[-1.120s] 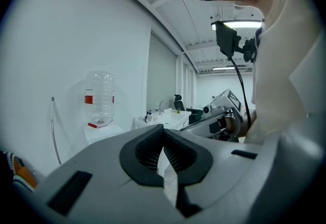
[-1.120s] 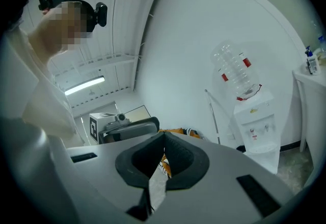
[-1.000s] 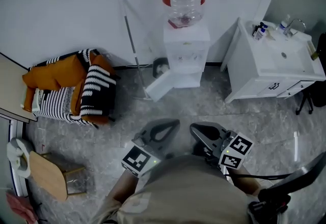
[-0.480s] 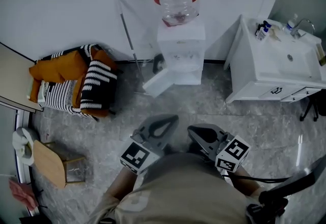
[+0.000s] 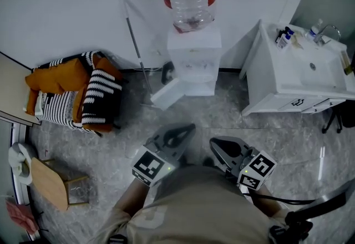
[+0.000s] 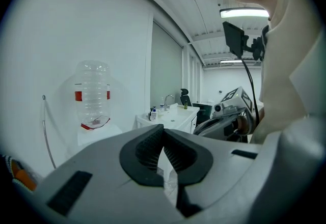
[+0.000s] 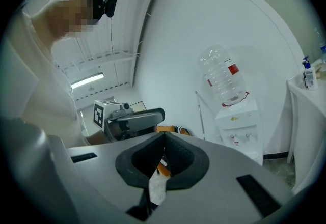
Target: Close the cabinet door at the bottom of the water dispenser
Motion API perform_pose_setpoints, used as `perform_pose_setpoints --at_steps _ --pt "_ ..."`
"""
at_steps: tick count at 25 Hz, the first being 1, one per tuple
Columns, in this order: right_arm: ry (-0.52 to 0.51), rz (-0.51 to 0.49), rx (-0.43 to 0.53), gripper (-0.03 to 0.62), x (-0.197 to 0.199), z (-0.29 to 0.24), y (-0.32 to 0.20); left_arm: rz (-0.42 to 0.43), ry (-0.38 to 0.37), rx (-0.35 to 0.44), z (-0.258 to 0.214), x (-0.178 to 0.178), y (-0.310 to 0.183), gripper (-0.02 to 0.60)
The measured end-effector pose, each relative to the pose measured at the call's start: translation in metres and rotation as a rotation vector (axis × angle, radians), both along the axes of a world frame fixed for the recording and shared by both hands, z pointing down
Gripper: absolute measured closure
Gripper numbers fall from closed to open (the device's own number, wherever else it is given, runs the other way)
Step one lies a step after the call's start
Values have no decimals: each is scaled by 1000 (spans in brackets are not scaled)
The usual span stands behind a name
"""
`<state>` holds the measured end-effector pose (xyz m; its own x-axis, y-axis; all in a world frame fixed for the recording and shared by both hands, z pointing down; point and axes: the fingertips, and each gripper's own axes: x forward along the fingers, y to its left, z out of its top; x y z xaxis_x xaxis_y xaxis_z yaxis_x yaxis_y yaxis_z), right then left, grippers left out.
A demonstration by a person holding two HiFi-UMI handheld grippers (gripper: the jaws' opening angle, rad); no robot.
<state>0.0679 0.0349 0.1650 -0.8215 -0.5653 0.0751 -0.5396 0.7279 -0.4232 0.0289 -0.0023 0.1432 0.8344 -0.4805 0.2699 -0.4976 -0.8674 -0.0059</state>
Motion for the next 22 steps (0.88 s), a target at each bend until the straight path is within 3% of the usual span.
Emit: perform_pose_setpoints --at_steps 6,16,22 --pt "40 38 -37 579 -34 7 -39 11 -24 1 18 -47 -41 589" --pt "120 -62 -143 579 -176 35 -107 -49 19 -83 59 -179 -131 590" --pt "98 -48 -140 579 -220 35 -137 -72 5 -110 73 -233 -158 589"
